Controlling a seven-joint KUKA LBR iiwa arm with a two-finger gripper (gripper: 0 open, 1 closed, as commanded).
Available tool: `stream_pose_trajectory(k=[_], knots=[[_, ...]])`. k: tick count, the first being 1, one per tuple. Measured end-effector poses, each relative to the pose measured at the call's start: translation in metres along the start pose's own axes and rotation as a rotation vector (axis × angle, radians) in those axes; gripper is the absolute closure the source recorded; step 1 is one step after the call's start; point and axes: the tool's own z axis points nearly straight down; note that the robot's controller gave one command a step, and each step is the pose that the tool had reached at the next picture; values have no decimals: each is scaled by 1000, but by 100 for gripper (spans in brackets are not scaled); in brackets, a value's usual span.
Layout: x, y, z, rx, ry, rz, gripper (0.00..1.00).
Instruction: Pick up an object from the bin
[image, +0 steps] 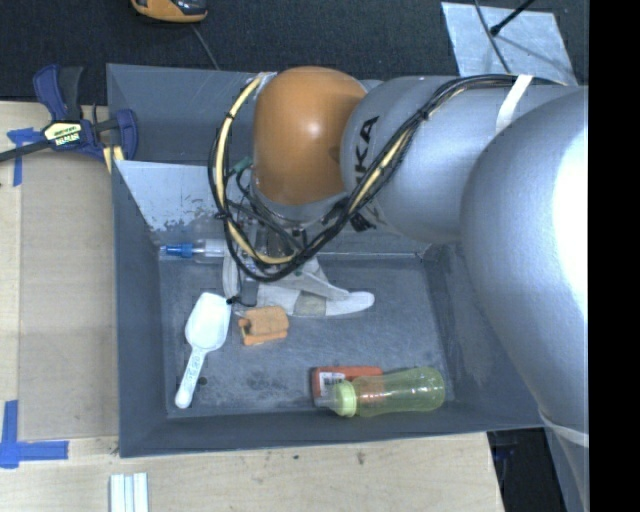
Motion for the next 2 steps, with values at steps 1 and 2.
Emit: stream_pose_trajectory(k=[1,2], knots=[[-2,-1,-5,-1,-8,3,0],[14,-11,30,-2,-15,-59,0]])
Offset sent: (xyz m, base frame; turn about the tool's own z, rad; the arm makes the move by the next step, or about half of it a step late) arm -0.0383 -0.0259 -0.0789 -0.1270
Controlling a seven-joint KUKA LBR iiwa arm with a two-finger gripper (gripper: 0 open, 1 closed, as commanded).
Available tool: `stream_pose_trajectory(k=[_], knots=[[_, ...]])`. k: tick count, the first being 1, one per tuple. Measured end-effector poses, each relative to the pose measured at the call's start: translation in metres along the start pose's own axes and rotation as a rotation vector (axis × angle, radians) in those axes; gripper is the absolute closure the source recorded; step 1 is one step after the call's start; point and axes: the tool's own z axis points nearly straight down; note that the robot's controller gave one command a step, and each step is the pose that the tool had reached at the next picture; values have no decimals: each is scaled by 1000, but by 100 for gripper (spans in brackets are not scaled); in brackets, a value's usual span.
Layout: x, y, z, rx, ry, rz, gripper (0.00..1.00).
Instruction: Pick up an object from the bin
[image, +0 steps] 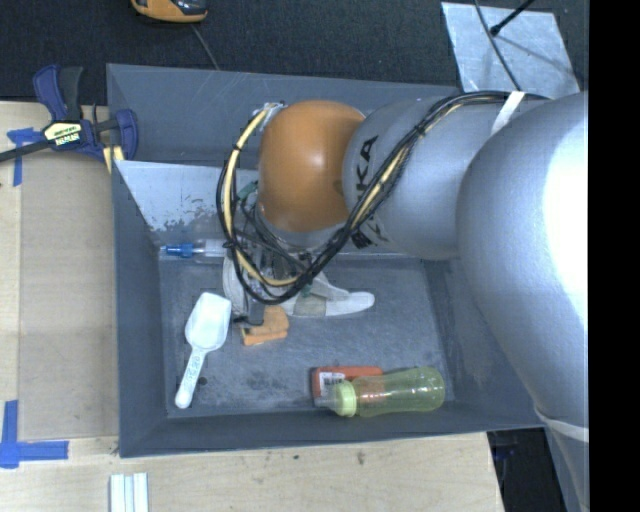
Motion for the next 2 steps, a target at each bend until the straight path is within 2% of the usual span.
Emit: stream_pose_trajectory(k=[1,2], knots=[[10,-20,37,-6,8,-13,0],[2,-34,41,-2,-8,59,100]])
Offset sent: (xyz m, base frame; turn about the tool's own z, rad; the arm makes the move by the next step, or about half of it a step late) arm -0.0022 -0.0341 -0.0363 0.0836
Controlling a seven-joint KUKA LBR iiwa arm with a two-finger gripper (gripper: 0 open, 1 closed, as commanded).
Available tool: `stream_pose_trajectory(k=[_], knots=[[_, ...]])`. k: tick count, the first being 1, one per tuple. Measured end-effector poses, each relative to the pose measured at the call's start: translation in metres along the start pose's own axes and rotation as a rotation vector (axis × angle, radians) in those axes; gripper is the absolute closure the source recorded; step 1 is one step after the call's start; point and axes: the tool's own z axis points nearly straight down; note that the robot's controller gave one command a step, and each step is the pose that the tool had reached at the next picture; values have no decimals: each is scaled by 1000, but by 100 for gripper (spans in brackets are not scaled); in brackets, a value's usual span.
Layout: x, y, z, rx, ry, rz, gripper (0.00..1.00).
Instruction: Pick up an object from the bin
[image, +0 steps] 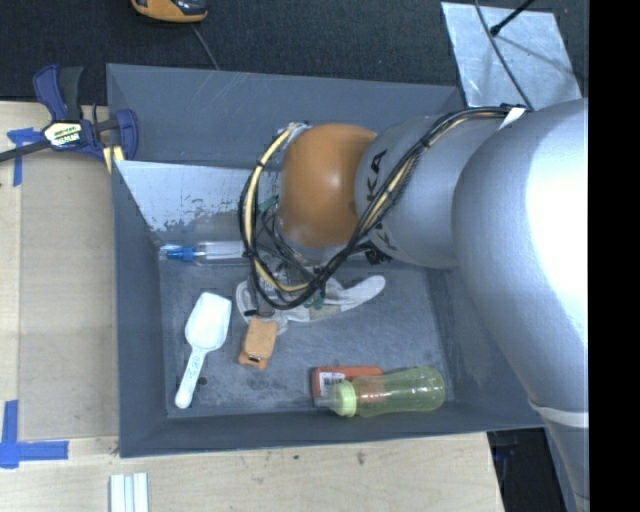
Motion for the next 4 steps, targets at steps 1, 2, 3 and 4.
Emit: stream_pose_trajectory(k=[1,2,3,4], knots=[[1,0,-6,3,9,23,100],[0,1,-8,4,11,22,100],[-1,8,-56,4,11,7,100],[-14,12,-73,4,14,-18,0]])
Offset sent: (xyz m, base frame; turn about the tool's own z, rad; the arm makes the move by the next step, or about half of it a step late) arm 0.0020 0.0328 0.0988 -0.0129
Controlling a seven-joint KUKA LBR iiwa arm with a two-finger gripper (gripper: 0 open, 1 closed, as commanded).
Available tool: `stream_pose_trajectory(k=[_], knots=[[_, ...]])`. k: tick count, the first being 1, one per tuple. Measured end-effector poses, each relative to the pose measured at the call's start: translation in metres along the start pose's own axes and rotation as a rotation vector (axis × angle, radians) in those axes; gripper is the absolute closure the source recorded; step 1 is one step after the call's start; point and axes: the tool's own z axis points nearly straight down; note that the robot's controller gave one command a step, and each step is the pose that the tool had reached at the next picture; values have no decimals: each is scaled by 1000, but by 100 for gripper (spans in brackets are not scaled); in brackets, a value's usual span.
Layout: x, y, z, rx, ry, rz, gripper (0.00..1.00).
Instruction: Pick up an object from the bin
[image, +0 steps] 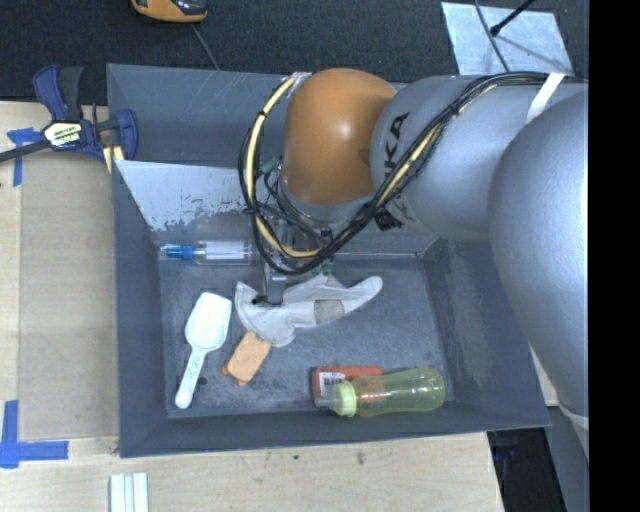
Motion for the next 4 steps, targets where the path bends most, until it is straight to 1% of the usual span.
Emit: stream_pose_trajectory(k=[1,2,3,4], knots=[[0,0,0,0,0,1,0],[45,0,27,-1,-5,35,0],[24,11,74,-5,-24,-26,100],[24,11,74,-5,-24,-26,100]])
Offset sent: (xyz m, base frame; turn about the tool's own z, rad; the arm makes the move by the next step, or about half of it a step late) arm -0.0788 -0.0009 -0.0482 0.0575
